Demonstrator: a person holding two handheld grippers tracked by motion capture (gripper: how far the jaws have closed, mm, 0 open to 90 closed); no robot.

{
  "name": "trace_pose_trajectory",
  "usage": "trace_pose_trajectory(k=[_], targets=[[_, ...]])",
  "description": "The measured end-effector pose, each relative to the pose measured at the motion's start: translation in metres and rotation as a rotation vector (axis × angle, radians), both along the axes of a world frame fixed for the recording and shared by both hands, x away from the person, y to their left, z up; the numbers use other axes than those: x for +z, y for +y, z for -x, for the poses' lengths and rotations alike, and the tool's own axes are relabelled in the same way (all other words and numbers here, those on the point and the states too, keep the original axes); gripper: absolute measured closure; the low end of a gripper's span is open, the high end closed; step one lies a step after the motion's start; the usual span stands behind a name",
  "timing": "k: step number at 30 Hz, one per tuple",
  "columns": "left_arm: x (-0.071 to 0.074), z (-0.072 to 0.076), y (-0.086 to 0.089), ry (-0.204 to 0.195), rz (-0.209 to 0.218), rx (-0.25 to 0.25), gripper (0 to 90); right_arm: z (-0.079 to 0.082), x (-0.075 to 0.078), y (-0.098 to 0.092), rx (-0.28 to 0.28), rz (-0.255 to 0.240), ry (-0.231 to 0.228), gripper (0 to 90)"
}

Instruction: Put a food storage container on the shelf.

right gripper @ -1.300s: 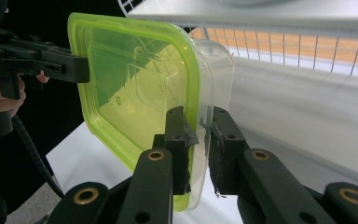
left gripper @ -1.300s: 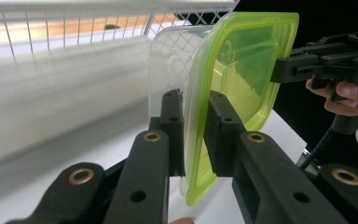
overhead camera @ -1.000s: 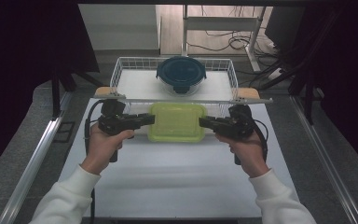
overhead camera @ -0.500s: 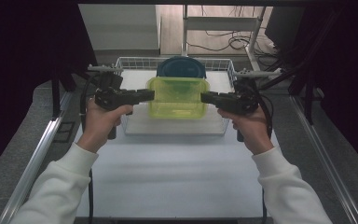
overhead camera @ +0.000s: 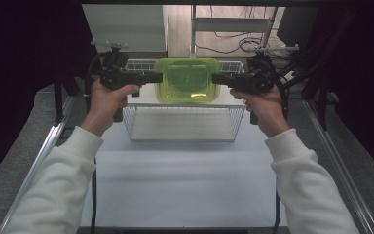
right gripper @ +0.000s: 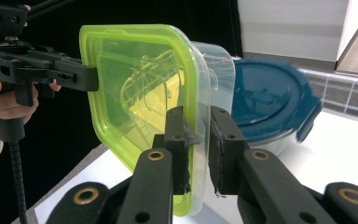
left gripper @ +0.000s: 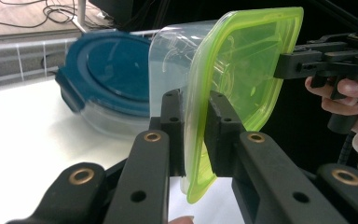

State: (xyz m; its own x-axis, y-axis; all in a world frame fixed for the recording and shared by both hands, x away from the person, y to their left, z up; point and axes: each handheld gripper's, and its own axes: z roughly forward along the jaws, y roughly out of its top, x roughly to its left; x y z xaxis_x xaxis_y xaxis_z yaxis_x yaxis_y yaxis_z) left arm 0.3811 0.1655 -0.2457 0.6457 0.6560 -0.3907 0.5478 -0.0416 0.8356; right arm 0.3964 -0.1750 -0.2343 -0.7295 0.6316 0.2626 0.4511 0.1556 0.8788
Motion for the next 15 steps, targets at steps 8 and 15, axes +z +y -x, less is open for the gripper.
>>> trace_pose_trajectory(k=[8, 15], targets=[[0.015, -0.032, -0.001, 0.018, 0.007, 0.009, 79.6, -0.032, 0.014, 0.000, -0.027, -0.015, 0.035, 78.1], [0.008, -0.061, -0.001, 0.078, 0.026, 0.008, 79.7, -0.058, 0.013, 0.000, -0.037, -0.024, 0.104, 77.9]])
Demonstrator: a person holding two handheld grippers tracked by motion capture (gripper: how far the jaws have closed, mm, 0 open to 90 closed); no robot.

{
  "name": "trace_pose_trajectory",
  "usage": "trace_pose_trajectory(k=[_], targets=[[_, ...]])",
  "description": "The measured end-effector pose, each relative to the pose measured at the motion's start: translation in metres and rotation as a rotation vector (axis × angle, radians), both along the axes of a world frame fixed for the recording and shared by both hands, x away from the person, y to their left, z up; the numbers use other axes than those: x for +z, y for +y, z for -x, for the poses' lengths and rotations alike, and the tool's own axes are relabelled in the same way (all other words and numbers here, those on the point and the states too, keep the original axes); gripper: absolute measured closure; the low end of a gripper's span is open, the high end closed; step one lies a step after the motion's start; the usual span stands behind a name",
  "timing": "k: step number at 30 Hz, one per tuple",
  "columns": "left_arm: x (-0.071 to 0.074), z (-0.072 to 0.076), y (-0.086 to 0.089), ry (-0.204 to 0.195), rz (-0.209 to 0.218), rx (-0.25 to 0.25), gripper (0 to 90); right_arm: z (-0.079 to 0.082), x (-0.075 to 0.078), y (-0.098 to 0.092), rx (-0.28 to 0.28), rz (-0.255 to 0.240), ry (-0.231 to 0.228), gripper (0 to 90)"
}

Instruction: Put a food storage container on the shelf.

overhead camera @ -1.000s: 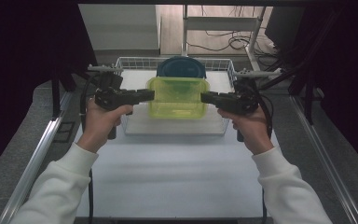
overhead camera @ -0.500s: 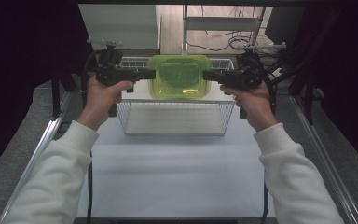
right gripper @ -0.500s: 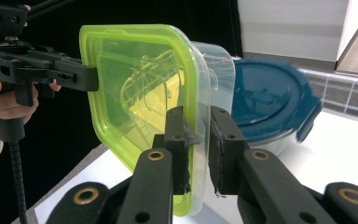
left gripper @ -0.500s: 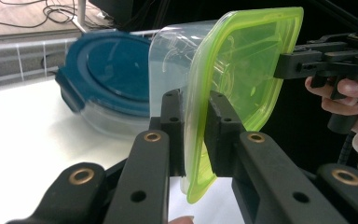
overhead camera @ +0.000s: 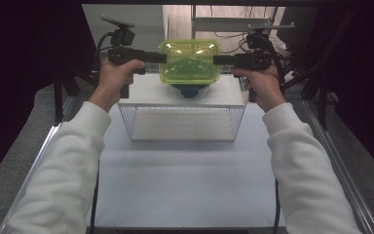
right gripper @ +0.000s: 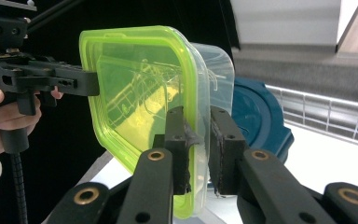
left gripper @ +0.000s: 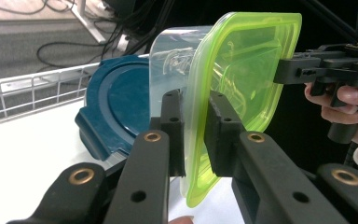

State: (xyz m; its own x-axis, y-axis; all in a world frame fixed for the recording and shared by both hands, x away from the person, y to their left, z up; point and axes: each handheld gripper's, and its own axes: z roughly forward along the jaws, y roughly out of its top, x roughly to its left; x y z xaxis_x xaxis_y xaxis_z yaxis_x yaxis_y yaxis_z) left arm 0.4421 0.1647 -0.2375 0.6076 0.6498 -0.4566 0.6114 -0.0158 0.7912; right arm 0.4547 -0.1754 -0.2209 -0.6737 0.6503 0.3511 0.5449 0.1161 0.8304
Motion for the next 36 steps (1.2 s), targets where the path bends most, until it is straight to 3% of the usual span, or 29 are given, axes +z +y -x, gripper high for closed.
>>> trace_pose_trajectory(k=[7, 16, 21, 33, 36], targets=[[-0.012, -0.017, -0.003, 0.053, -0.020, 0.014, 80.0, -0.020, -0.013, 0.000, -0.011, 0.006, 0.092, 77.9], [-0.015, -0.030, -0.001, 0.099, 0.043, 0.034, 79.4, -0.037, -0.019, -0.002, -0.025, -0.041, 0.147, 77.3], [-0.019, -0.042, -0.001, 0.133, 0.083, 0.063, 78.4, -0.049, -0.023, -0.003, -0.048, -0.089, 0.208, 76.5], [-0.034, -0.061, -0.001, 0.195, 0.138, 0.114, 71.7, -0.069, -0.037, -0.001, -0.086, -0.157, 0.295, 71.0], [-0.036, -0.062, -0.001, 0.192, 0.148, 0.117, 71.3, -0.070, -0.039, -0.001, -0.094, -0.170, 0.302, 70.0]])
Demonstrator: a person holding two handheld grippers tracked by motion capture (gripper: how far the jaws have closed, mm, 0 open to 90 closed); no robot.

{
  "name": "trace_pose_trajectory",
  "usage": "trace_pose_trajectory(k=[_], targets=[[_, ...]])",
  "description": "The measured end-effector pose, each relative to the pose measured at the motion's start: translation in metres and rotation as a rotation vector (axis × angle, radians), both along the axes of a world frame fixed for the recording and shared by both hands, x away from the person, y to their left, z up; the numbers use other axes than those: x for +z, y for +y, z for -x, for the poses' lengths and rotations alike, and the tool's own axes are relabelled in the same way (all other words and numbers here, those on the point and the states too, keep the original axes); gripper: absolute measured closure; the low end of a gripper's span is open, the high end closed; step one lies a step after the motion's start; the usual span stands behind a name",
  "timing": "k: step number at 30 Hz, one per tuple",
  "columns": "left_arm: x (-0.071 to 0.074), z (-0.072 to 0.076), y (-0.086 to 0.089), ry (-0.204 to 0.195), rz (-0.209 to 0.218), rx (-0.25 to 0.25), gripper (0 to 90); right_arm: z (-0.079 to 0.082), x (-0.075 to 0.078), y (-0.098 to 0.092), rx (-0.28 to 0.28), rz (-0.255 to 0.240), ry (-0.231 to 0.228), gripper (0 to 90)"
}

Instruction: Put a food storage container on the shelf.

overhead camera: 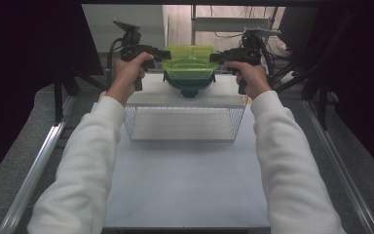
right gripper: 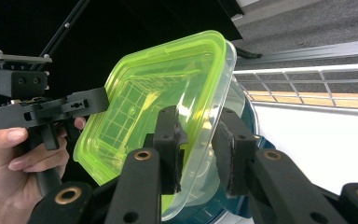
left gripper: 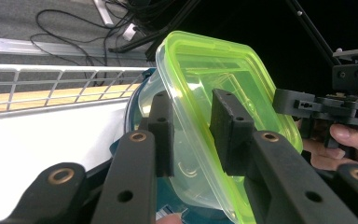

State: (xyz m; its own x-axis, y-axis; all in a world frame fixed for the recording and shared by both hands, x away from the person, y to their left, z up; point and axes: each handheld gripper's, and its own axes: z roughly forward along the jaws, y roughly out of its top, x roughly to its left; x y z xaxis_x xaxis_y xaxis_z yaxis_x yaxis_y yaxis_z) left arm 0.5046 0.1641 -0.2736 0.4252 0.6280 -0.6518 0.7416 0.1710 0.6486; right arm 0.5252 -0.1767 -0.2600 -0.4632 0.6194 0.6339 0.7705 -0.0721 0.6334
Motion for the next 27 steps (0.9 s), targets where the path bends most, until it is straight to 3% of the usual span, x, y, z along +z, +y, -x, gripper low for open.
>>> trace_pose_trajectory(k=[6, 9, 11, 15, 21, 27], targets=[[-0.003, -0.001, -0.002, -0.013, -0.004, 0.005, 67.3, 0.002, 0.000, 0.000, -0.012, 0.005, -0.006, 63.8], [-0.003, -0.001, -0.004, -0.030, -0.029, 0.020, 52.8, 0.005, 0.001, 0.001, -0.013, 0.026, -0.032, 51.2], [-0.002, 0.001, -0.005, -0.057, -0.046, 0.031, 40.9, 0.009, 0.004, 0.002, -0.029, 0.047, -0.072, 40.6], [0.005, 0.010, -0.005, -0.118, -0.048, 0.029, 28.7, 0.020, 0.013, 0.003, -0.047, 0.083, -0.172, 30.4], [0.015, 0.031, 0.001, -0.168, -0.082, 0.009, 22.6, 0.041, 0.022, 0.000, -0.015, 0.122, -0.278, 25.6], [0.015, 0.067, 0.009, -0.236, -0.124, -0.028, 22.3, 0.060, 0.013, -0.014, 0.015, 0.156, -0.337, 25.6]])
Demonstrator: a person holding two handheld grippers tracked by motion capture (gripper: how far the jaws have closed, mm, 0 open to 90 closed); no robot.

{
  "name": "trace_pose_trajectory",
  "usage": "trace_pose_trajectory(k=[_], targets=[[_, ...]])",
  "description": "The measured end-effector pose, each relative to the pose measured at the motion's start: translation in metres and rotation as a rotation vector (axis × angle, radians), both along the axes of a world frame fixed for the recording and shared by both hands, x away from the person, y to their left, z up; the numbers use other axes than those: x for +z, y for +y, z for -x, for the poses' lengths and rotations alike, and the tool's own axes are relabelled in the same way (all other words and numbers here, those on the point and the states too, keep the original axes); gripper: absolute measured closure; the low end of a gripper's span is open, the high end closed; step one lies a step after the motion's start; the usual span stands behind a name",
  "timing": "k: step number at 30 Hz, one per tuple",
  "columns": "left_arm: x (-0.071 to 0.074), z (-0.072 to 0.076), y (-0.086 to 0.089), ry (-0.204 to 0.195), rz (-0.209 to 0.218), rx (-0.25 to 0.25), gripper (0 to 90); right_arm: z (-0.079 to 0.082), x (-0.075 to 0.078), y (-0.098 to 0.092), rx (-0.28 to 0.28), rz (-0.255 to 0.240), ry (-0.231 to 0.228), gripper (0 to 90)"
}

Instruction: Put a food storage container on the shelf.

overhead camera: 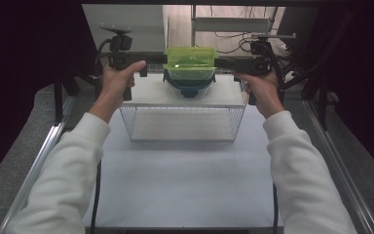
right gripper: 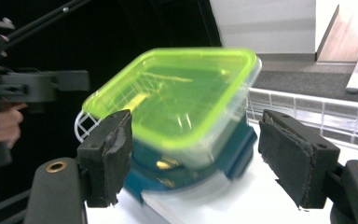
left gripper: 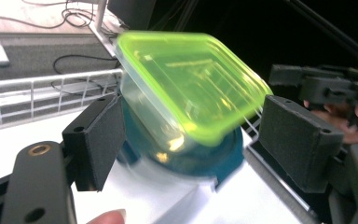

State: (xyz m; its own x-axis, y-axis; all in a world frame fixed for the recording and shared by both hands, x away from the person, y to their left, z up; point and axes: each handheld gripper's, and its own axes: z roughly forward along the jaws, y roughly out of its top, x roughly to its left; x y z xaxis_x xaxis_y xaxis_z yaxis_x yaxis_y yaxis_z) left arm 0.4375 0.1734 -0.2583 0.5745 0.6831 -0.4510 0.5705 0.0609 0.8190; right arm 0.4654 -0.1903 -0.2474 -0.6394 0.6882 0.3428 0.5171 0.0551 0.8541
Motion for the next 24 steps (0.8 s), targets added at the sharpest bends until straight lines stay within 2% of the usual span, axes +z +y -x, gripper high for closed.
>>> trace_pose_trajectory(k=[2, 10, 14, 17, 20, 24], targets=[[-0.003, 0.013, 0.003, -0.021, -0.008, -0.013, 22.4, 0.009, -0.005, -0.006, 0.009, 0.019, -0.023, 25.6], [-0.019, 0.045, 0.019, -0.041, -0.027, -0.013, 22.4, 0.040, -0.022, -0.022, 0.057, -0.002, -0.068, 26.7], [-0.027, 0.062, 0.022, -0.064, -0.051, -0.022, 22.4, 0.057, -0.031, -0.028, 0.089, 0.022, -0.092, 26.9], [-0.039, 0.078, 0.024, -0.067, -0.044, -0.034, 22.4, 0.069, -0.039, -0.034, 0.097, 0.029, -0.101, 26.9], [-0.052, 0.092, 0.023, -0.074, -0.054, -0.039, 22.5, 0.082, -0.049, -0.041, 0.100, 0.043, -0.113, 26.9], [-0.074, 0.112, 0.021, -0.052, -0.077, -0.065, 22.6, 0.101, -0.065, -0.049, 0.110, 0.048, -0.119, 26.9]])
